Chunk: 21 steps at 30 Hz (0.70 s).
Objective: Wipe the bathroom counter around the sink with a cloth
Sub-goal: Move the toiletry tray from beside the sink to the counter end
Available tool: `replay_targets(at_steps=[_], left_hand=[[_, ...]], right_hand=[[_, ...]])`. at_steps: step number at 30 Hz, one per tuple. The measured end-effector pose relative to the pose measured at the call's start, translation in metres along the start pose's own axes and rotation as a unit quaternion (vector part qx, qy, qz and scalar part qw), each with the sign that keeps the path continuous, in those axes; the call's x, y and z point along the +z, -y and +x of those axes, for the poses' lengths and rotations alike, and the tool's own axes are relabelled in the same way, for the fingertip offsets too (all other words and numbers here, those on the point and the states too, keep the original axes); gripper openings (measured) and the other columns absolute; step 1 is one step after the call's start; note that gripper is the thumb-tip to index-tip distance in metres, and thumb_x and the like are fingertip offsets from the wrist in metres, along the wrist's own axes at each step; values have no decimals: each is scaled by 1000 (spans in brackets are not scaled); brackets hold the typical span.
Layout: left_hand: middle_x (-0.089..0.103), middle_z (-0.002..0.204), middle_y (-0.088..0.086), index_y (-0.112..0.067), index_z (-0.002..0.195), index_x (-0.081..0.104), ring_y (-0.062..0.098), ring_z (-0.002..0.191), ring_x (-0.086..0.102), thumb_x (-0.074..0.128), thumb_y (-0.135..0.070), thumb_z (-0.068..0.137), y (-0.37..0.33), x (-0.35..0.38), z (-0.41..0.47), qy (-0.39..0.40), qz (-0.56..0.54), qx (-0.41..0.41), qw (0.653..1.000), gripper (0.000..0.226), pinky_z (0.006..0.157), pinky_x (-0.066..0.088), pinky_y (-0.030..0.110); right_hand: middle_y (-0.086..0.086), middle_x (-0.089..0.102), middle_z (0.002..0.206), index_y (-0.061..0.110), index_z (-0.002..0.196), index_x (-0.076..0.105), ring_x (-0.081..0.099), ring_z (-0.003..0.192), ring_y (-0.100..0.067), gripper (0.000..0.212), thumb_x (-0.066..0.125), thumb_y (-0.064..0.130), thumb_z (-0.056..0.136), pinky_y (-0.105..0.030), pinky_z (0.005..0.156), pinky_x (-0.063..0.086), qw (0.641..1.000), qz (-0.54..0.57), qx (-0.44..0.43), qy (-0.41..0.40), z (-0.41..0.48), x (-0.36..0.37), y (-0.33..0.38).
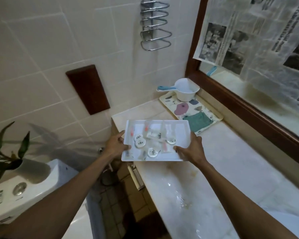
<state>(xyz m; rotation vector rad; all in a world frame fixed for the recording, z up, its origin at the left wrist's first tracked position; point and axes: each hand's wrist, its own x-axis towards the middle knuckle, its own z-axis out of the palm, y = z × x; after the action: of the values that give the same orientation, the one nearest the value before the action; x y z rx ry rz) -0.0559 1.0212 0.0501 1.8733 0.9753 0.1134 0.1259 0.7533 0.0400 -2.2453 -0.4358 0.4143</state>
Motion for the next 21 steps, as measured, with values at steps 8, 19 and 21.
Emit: replay_targets(at_steps=[8,19,21], left_hand=[[68,130,6,-19,150,48,25,113,67,81,-3,80,21,-47,94,24,35,-8,999,79,97,56,40],[69,130,6,-23,149,49,28,115,65,78,-10,84,46,-51,148,34,93,-14,995,72,93,52,35],[69,128,6,-25,150,47,27,112,66,77,-15,86,48,-49,152,31,82,-21,996,71,92,53,36]], right_hand=[[-15,39,130,10,147,25,43,123,-33,122,91,55,54,-36,98,41,991,-80,38,95,72,70,36],[-15,41,140,12,154,6,39,129,-35,150,101,33,39,-39,95,37,981,-119,14,154,112,105,58],[-16,41,145,9,153,11,38,133,-35,145,101,27,41,-37,97,35,983,-113,4,148,120,105,58]])
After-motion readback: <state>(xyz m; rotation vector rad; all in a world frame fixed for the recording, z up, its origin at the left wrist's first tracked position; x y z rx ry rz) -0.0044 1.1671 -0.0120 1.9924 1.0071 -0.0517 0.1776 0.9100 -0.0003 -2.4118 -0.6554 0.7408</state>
